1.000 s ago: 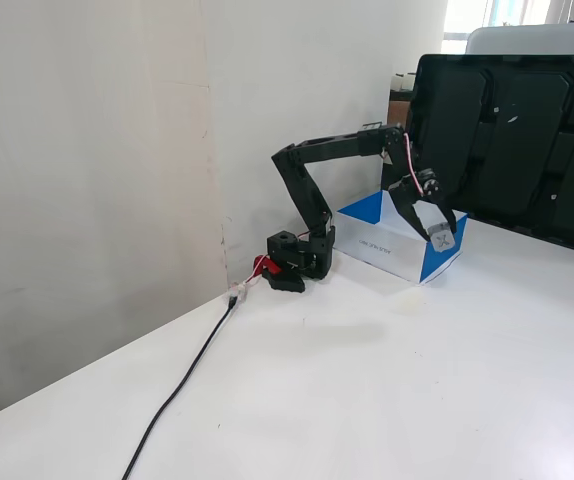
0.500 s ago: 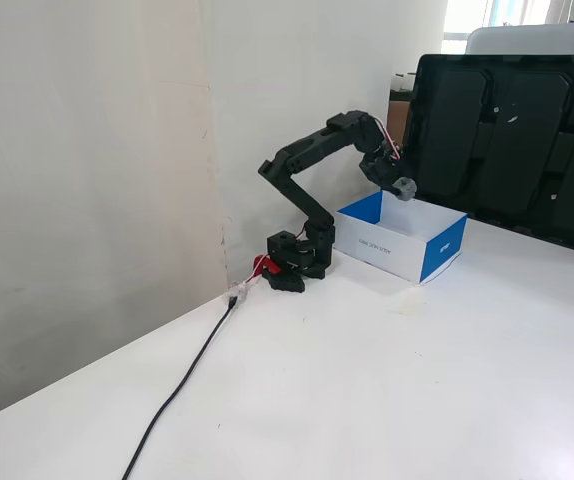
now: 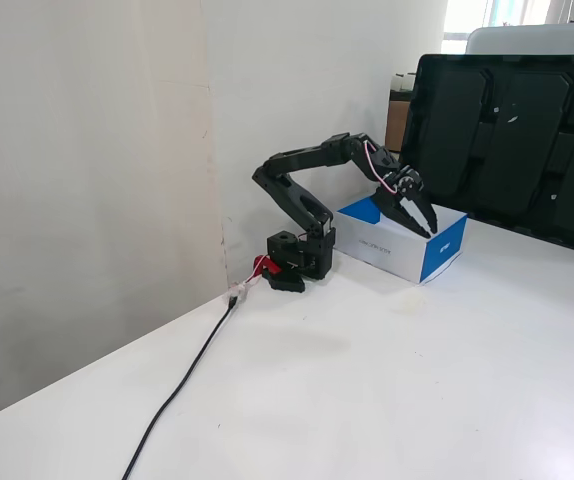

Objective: Pick the gray block and keep it in the box.

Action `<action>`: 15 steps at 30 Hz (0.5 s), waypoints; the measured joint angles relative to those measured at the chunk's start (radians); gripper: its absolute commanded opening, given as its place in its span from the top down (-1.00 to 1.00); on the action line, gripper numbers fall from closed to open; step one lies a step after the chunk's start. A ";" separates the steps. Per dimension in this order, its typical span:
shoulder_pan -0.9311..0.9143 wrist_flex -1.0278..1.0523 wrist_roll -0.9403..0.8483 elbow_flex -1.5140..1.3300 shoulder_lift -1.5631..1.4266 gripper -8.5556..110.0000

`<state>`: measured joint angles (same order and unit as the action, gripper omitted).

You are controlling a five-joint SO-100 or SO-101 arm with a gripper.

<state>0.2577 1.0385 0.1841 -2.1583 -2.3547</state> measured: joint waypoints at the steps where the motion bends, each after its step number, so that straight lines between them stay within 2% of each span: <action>1: -0.055 -0.046 0.000 -0.063 -0.041 0.85; 3: -0.141 -0.106 -0.020 -0.163 -0.100 0.85; 9: -0.192 -0.236 -0.106 -0.502 -0.319 0.85; 13: -0.204 -0.242 -0.152 -0.658 -0.465 0.85; 15: -0.219 -0.225 -0.192 -0.788 -0.643 0.85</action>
<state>0.0383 0.8130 -0.0077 -2.9468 -2.9974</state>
